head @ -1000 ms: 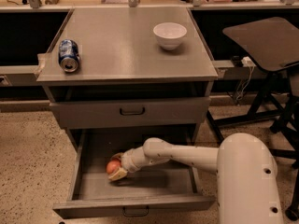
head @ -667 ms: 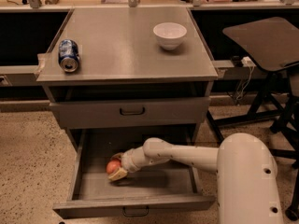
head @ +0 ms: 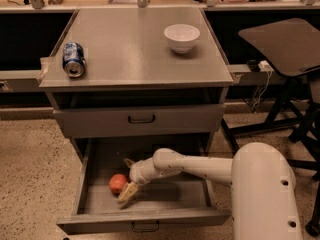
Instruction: Place apple into middle drawer
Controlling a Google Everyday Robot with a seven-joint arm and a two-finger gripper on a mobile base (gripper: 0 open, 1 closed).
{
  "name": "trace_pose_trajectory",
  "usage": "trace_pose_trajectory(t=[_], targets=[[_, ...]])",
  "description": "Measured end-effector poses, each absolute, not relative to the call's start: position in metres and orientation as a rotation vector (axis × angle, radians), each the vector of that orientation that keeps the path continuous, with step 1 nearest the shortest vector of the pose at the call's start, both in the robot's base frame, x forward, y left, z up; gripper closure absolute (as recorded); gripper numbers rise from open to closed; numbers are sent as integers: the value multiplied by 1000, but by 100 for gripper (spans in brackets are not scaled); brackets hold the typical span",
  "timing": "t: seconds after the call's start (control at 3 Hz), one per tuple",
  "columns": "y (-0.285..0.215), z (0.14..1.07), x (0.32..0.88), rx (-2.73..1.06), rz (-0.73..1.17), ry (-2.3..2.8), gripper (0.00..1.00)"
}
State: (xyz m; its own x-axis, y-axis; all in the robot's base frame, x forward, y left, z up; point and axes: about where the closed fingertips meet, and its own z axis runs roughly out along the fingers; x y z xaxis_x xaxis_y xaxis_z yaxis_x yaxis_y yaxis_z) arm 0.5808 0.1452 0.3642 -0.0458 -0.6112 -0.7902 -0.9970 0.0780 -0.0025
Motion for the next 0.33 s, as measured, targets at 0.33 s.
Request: trace_pose_trajectory(t=[0.33], targets=[[145,364,581,-1601,782,1729,0]])
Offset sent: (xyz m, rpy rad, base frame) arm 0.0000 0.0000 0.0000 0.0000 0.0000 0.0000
